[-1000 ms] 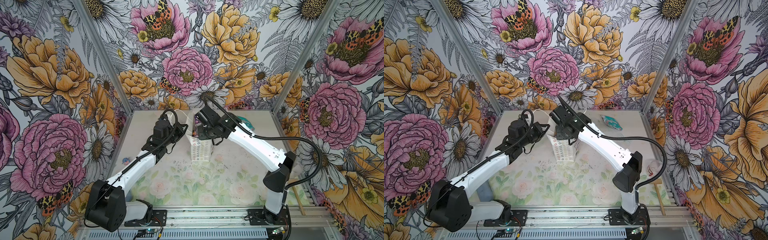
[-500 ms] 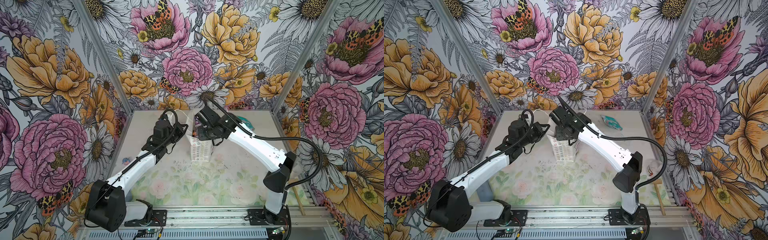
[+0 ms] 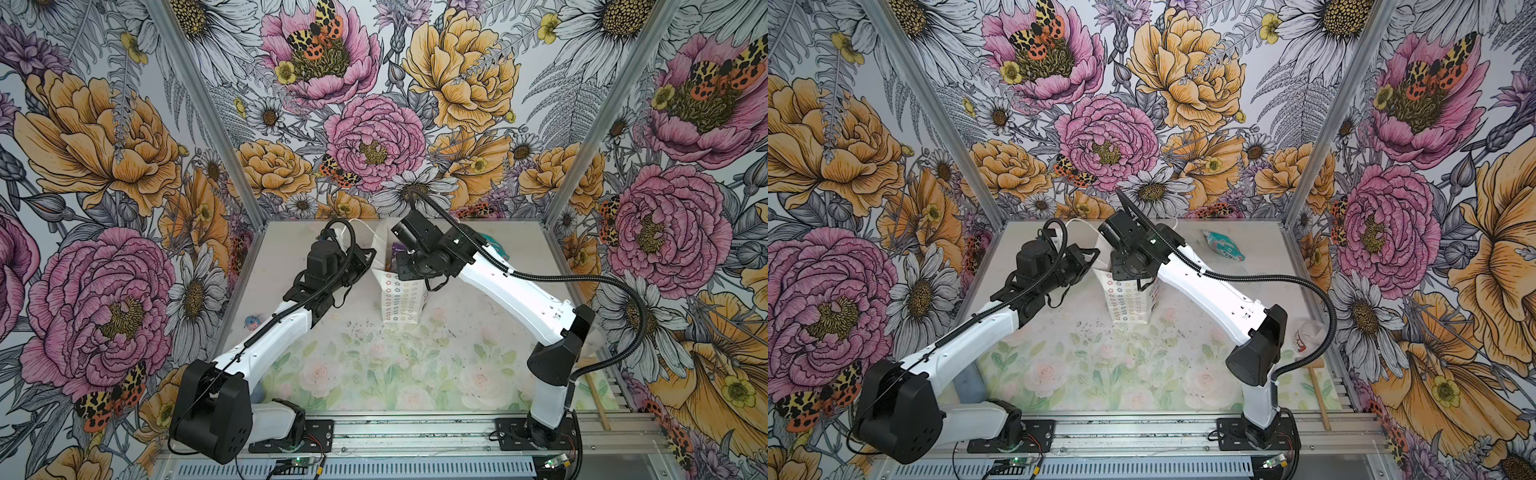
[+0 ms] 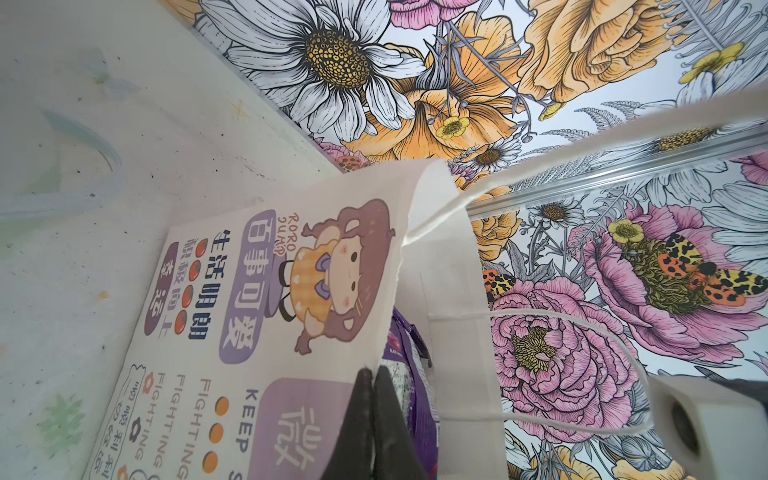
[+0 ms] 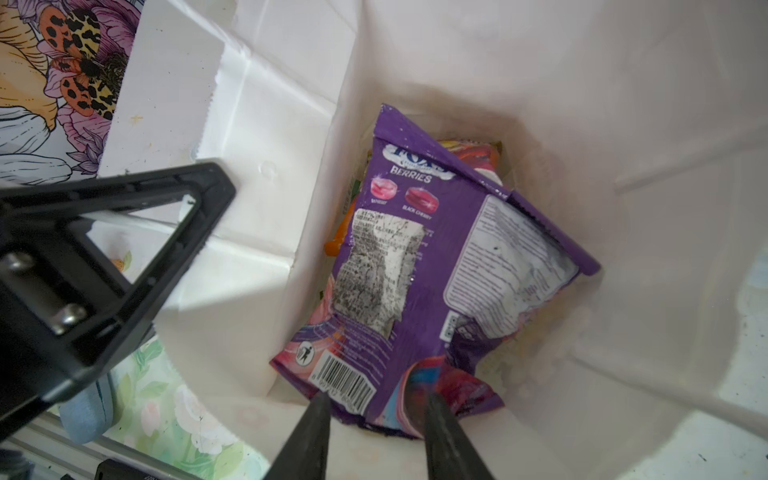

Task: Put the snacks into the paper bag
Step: 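Lower the purple packet into the bag with the right gripper, then open the right gripper and raise it out of the bag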

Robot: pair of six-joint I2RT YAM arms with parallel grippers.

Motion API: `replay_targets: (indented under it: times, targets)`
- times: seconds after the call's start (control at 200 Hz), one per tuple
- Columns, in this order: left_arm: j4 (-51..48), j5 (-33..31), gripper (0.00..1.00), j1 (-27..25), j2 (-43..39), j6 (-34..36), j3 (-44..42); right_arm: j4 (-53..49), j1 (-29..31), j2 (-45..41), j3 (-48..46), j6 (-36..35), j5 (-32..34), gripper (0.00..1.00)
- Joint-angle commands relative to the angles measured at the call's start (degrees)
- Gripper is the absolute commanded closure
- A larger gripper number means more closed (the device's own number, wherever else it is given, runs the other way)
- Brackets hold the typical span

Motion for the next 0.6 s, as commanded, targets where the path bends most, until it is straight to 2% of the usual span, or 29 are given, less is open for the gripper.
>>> replay_targets:
  times: [0.0,0.155,0.295,0.365,0.595]
  targets:
    - [1.50,-0.90,1.00,-0.17,-1.20,-0.08,-0.50,-0.63,0.47,-2.62,3.22,-0.98,-1.05,0.57]
    - [1.46,-0.60,1.00,-0.13,-1.11,-0.08,-0.37,-0.62,0.44,-2.72,7.12,-4.17,-3.13,0.52]
    - [1.41,-0.55,1.00,-0.04,-1.08,-0.07,-0.33,-1.60,0.29,-3.07,11.71,-8.63,-3.47,0.30]
    - [1.44,-0.42,1.00,0.04,-1.02,0.00,-0.23,-2.87,0.10,-3.29,14.33,-11.49,-3.07,0.24]
    - [1.41,-0.42,1.00,0.14,-1.11,-0.08,-0.24,-11.31,-3.69,-2.63,26.20,-18.93,-1.72,0.19]
